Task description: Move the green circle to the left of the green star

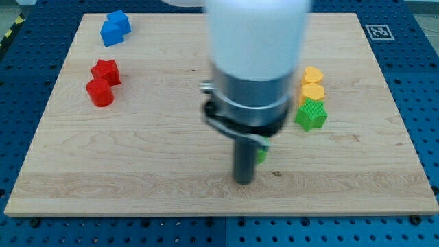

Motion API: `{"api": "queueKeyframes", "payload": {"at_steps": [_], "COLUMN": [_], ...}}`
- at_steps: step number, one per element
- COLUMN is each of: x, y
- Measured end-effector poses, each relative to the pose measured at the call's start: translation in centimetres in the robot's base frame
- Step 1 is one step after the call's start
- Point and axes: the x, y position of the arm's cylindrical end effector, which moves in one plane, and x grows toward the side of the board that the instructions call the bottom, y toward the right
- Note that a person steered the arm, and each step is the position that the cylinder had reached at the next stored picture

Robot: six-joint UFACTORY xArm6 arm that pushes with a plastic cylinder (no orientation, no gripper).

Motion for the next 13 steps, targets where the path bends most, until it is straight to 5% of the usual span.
{"api": "queueKeyframes", "payload": {"at_steps": [2, 3, 5, 9, 11, 13], "x": [-4.2, -1.8, -3.6, -5.6, -3.3, -6.3], "y": [1.8, 0.0, -3.9, -3.8, -1.8, 0.0]}}
